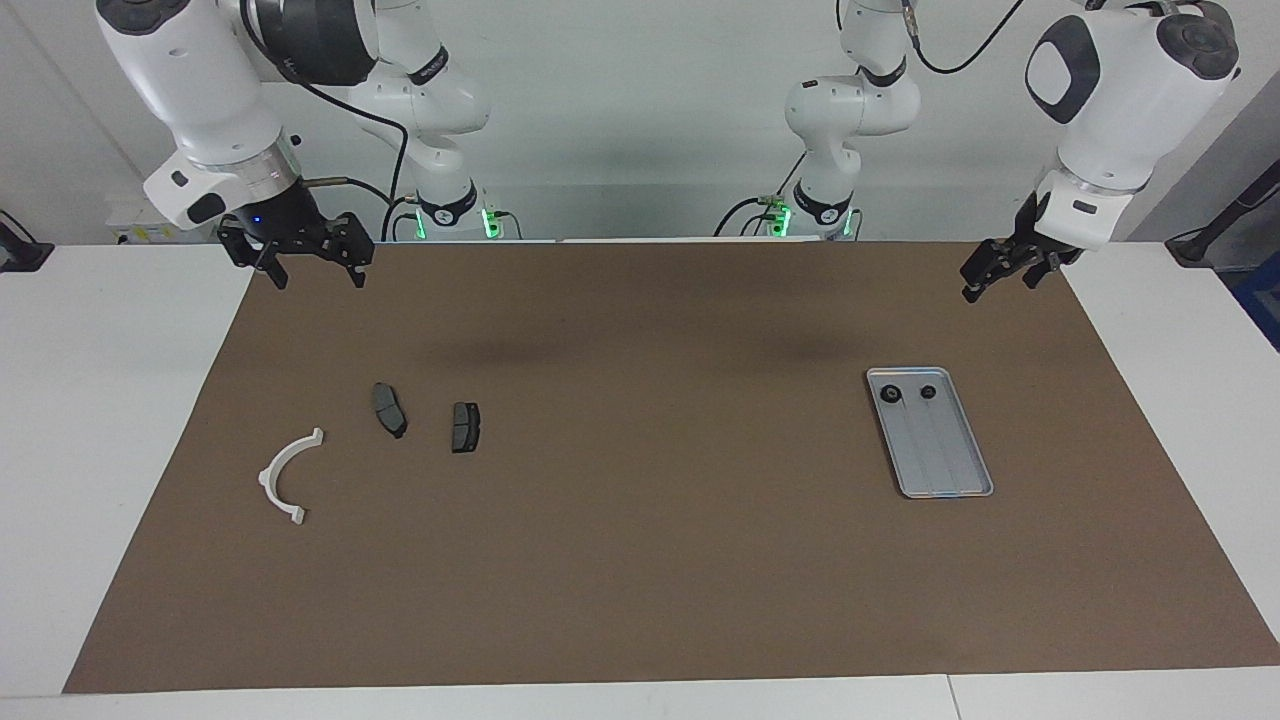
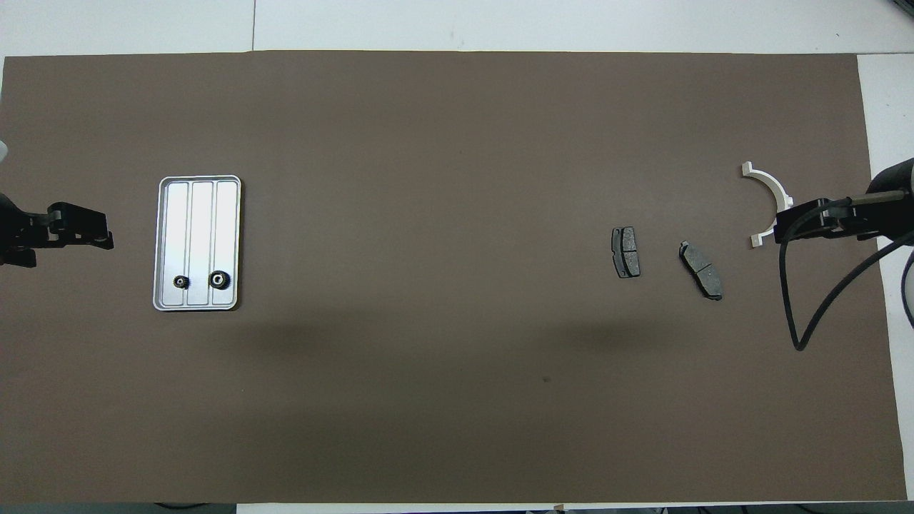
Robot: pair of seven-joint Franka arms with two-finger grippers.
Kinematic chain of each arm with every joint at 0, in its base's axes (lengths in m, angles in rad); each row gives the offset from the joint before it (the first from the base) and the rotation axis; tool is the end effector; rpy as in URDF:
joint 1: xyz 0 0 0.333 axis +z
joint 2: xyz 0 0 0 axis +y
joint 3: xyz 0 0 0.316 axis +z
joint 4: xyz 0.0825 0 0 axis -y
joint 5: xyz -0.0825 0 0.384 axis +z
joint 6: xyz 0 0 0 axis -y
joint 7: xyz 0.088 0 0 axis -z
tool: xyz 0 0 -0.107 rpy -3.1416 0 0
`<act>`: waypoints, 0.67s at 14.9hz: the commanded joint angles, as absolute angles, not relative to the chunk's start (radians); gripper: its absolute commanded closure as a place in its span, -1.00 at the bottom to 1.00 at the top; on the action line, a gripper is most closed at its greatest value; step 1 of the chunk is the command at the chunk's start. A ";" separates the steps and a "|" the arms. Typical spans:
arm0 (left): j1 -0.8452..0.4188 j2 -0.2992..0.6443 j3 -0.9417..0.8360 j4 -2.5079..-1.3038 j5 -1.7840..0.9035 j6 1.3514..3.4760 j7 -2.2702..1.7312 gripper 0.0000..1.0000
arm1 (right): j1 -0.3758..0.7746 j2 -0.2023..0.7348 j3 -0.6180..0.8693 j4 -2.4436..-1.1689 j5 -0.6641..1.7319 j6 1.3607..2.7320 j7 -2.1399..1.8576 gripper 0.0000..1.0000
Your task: Pick bearing gear from pile to tray
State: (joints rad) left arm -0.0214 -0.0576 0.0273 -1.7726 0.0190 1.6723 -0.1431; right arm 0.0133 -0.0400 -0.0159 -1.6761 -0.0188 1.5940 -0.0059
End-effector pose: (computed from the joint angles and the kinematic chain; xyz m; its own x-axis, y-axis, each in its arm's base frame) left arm 0.5394 0.0054 0.5690 0.9884 0.1464 -0.0398 0.1456 -0.9891 -0.0231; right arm 0.5418 -0.0035 0.5987 0.9991 0.0038 -0.0422 0.0045 -0.9998 0.0179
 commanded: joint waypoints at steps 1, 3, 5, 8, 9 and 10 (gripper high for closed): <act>-0.009 -0.046 0.011 -1.764 0.043 1.689 -0.091 -1.00 | 0.003 -0.058 -0.014 -1.695 0.000 1.601 -0.009 -1.00; -0.008 -0.046 0.011 -1.746 0.038 1.701 -0.054 -1.00 | 0.002 -0.058 -0.014 -1.695 0.000 1.601 -0.011 -1.00; -0.008 -0.046 0.011 -1.740 0.037 1.692 -0.054 -1.00 | 0.002 -0.058 -0.014 -1.697 0.000 1.601 -0.011 -1.00; -0.008 -0.046 0.009 -1.736 0.035 1.689 -0.054 -1.00 | 0.002 -0.058 -0.014 -1.697 0.000 1.601 -0.011 -1.00; -0.008 -0.046 0.009 -1.736 0.035 1.689 -0.054 -1.00 | 0.002 -0.058 -0.014 -1.697 0.000 1.601 -0.009 -1.00; -0.008 -0.048 0.009 -1.736 0.035 1.689 -0.054 -1.00 | 0.002 -0.058 -0.014 -1.697 0.000 1.601 -0.009 -1.00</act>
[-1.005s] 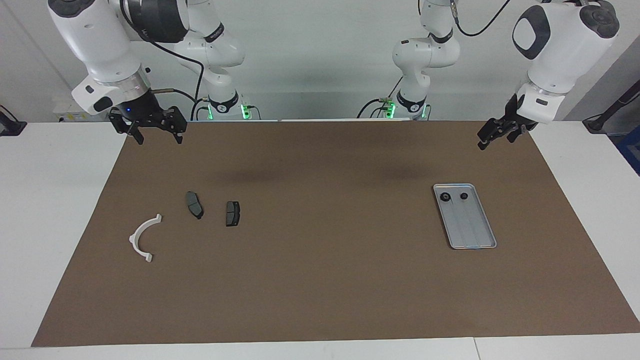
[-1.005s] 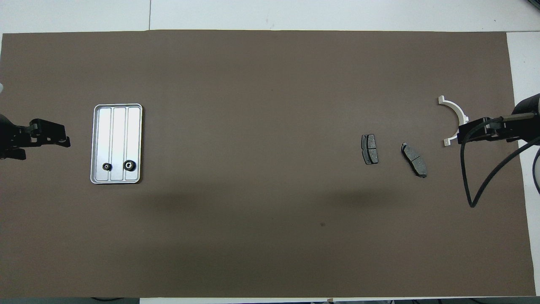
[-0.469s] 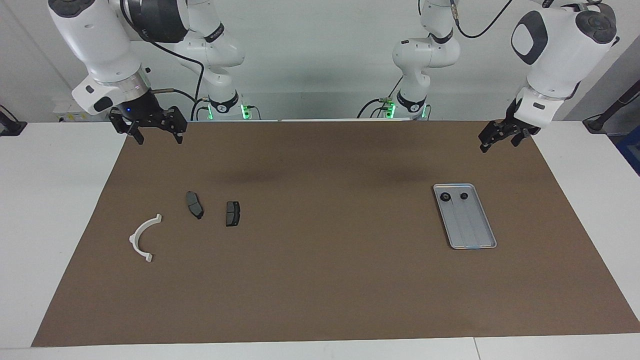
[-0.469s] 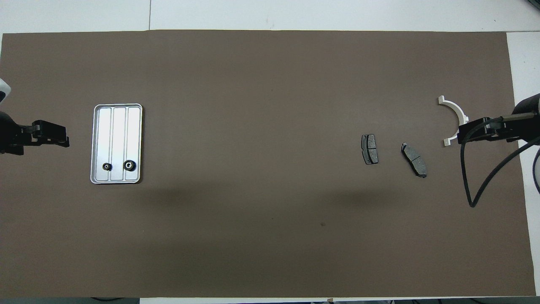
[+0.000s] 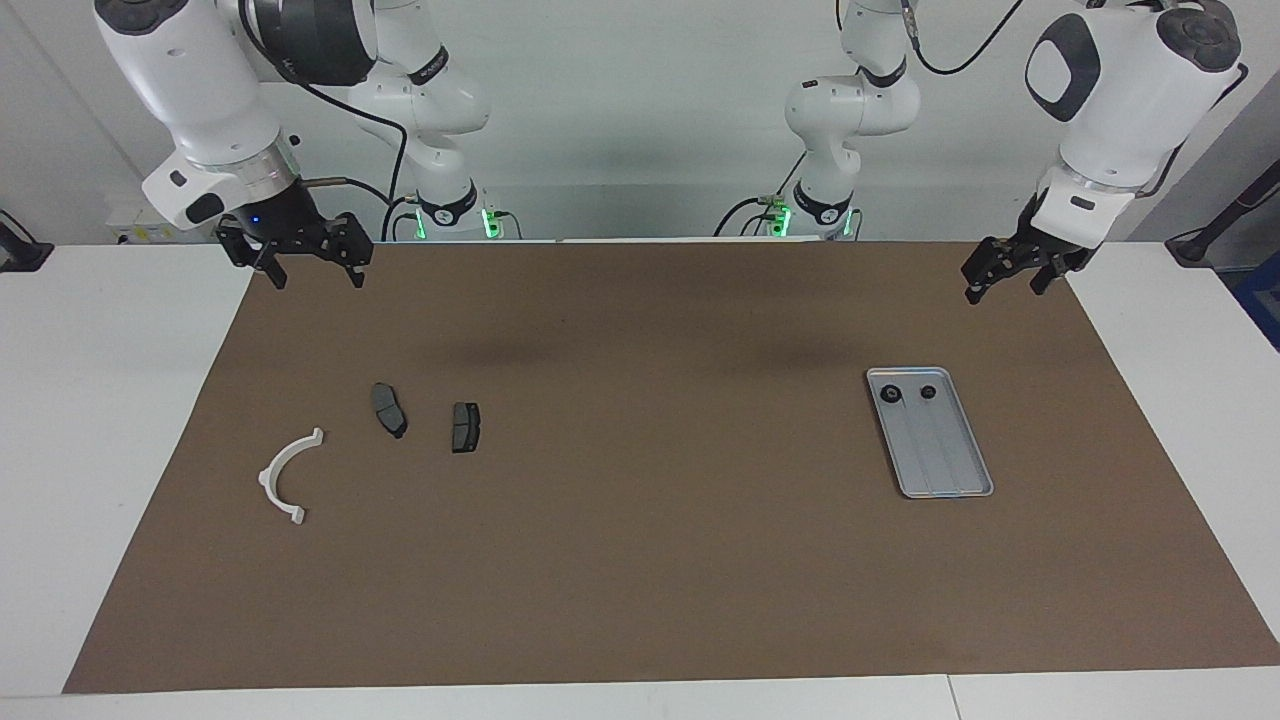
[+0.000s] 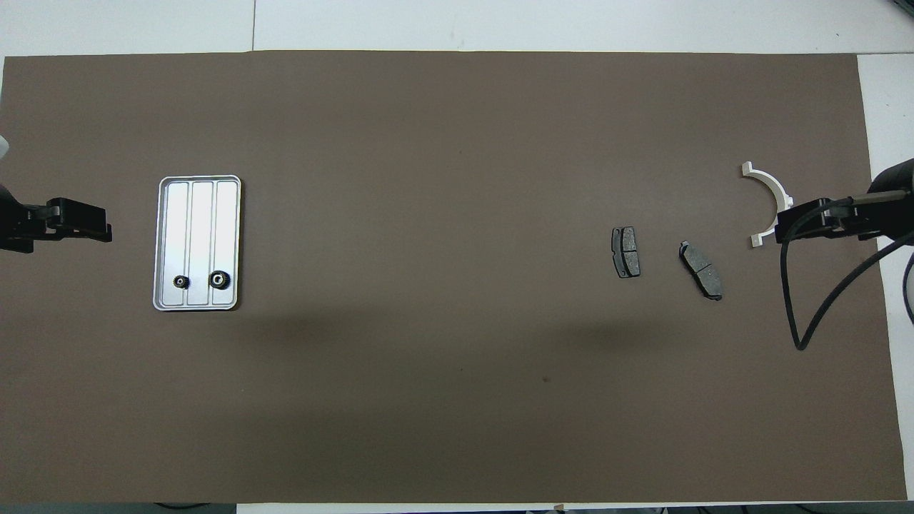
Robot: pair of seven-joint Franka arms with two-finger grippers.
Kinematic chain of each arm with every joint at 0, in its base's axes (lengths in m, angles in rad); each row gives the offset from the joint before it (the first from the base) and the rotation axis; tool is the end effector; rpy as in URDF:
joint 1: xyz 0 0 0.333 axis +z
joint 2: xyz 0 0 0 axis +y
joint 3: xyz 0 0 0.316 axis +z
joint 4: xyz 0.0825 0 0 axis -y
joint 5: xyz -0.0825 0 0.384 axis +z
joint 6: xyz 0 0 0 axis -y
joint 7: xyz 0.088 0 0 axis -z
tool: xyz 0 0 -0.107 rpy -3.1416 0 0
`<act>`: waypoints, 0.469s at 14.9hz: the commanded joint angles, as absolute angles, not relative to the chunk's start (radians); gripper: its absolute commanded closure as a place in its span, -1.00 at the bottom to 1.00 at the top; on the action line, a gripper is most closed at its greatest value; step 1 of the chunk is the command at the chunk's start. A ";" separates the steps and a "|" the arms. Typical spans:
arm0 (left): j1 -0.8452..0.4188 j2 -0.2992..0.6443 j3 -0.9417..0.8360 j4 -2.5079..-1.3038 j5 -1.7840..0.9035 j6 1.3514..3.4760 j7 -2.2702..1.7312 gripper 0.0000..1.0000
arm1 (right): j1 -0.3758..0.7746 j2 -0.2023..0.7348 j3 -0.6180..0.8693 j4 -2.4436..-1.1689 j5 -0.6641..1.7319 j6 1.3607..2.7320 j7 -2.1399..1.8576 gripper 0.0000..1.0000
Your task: Pick bearing gear from pile to tray
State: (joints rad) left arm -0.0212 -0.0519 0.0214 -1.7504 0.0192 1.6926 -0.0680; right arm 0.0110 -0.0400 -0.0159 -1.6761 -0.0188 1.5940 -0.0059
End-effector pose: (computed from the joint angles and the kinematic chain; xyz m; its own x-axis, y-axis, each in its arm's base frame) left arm 0.5447 0.0022 0.5783 0.9978 0.0658 -0.0047 0.0657 -0.9977 -0.0183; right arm 0.5418 -0.0048 0.5987 0.9991 0.0015 -0.0422 0.0022 -0.9998 0.0179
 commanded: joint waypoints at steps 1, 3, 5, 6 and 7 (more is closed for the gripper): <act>-0.008 -0.048 0.009 -1.735 0.035 1.687 -0.054 -1.00 | 0.003 -0.058 -0.014 -1.697 0.000 1.601 -0.009 -1.00; -0.008 -0.048 0.009 -1.724 0.035 1.680 -0.054 -1.00 | 0.003 -0.058 -0.014 -1.697 0.000 1.601 -0.009 -1.00; -0.008 -0.048 0.009 -1.724 0.035 1.675 -0.054 -1.00 | 0.002 -0.058 -0.014 -1.697 0.000 1.601 -0.009 -1.00; -0.008 -0.048 0.009 -1.724 0.035 1.674 -0.054 -1.00 | 0.002 -0.058 -0.014 -1.697 0.000 1.601 -0.011 -1.00; -0.008 -0.048 0.009 -1.723 0.035 1.674 -0.054 -1.00 | 0.002 -0.058 -0.014 -1.697 0.000 1.600 -0.011 -1.00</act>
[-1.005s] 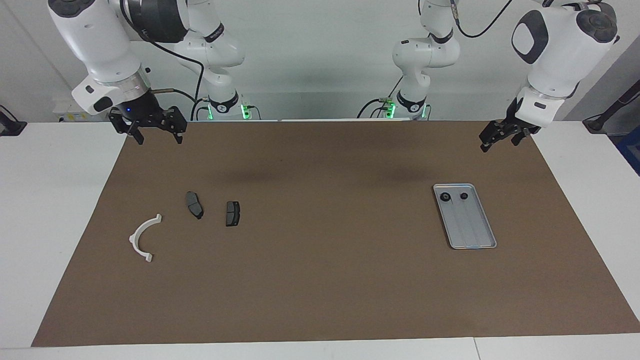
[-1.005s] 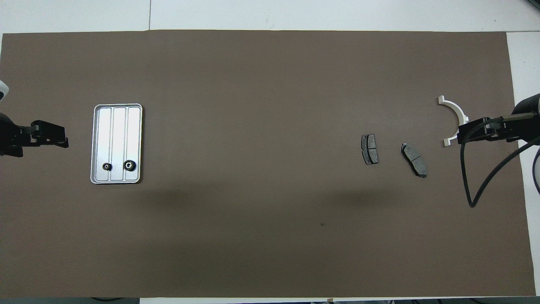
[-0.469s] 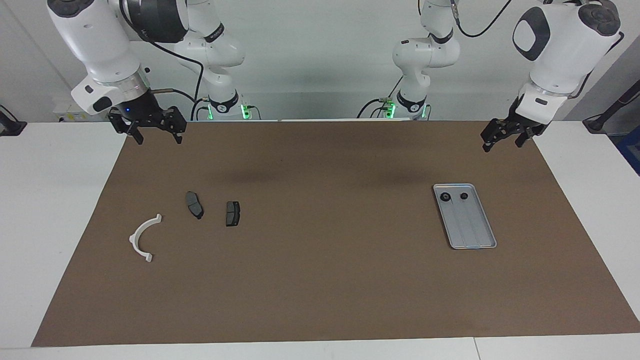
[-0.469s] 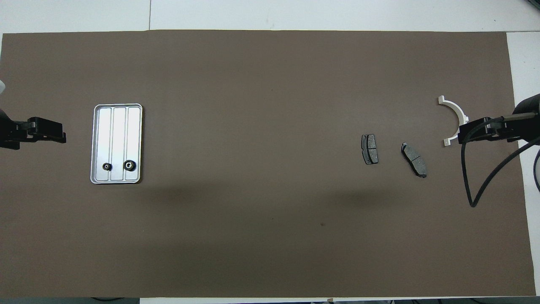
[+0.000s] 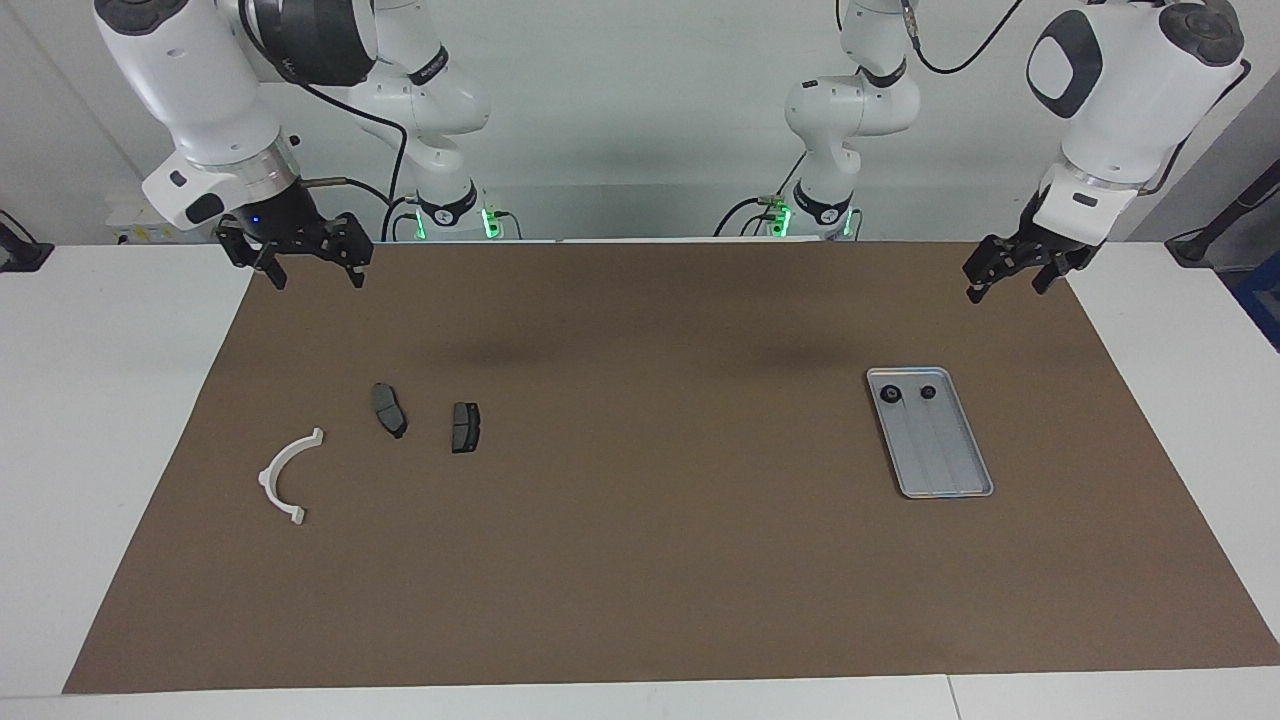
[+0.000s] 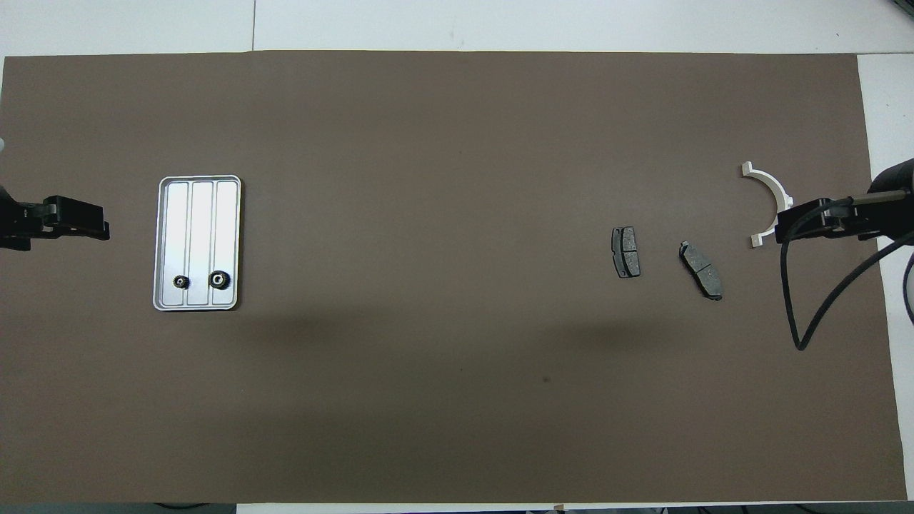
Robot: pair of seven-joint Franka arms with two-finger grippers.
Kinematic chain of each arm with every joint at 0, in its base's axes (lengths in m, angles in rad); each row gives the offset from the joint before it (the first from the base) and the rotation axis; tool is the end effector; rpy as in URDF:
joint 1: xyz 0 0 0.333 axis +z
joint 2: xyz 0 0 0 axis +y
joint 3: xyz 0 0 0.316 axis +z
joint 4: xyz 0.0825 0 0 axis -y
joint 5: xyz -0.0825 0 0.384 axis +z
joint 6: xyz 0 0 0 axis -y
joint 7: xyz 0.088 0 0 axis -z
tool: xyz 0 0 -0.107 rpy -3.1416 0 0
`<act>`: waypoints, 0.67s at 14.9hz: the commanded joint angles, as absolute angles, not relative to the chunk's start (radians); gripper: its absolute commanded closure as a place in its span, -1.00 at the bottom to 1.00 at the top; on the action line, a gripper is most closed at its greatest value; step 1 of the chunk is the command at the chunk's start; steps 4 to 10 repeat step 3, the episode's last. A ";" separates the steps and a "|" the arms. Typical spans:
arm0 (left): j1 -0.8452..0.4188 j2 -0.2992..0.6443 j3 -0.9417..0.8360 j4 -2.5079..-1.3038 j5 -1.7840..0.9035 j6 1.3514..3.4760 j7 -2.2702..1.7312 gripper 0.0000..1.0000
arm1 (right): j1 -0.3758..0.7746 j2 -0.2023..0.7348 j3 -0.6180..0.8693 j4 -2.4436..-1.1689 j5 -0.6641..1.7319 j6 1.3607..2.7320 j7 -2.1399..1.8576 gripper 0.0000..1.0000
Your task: Pick bearing gear from pile to tray
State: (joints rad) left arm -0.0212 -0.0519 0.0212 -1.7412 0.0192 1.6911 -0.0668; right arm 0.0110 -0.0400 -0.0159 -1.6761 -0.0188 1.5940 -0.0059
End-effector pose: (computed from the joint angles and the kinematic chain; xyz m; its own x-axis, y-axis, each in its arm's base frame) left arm 0.5453 0.0021 0.5825 0.9979 0.0644 0.0030 0.0645 -0.9978 -0.0178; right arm 0.5418 -0.0048 0.5987 0.9991 0.0015 -0.0422 0.0022 -0.9998 0.0179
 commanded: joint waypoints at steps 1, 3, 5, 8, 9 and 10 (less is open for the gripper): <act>-0.008 -0.048 0.011 -1.715 0.035 1.671 -0.054 -1.00 | 0.002 -0.058 -0.014 -1.695 0.000 1.598 -0.011 -1.00; -0.008 -0.048 0.011 -1.713 0.035 1.666 -0.054 -1.00 | 0.003 -0.058 -0.014 -1.697 0.000 1.600 -0.009 -1.00; -0.008 -0.048 0.011 -1.713 0.035 1.666 -0.054 -1.00 | 0.003 -0.058 -0.014 -1.697 0.000 1.600 -0.009 -1.00; -0.008 -0.048 0.011 -1.713 0.035 1.666 -0.054 -1.00 | 0.003 -0.058 -0.014 -1.697 0.000 1.600 -0.009 -1.00; -0.008 -0.048 0.011 -1.713 0.035 1.666 -0.054 -1.00 | 0.003 -0.058 -0.014 -1.697 0.000 1.600 -0.009 -1.00; -0.008 -0.048 0.011 -1.713 0.035 1.666 -0.054 -1.00 | 0.003 -0.058 -0.014 -1.697 0.000 1.600 -0.009 -1.00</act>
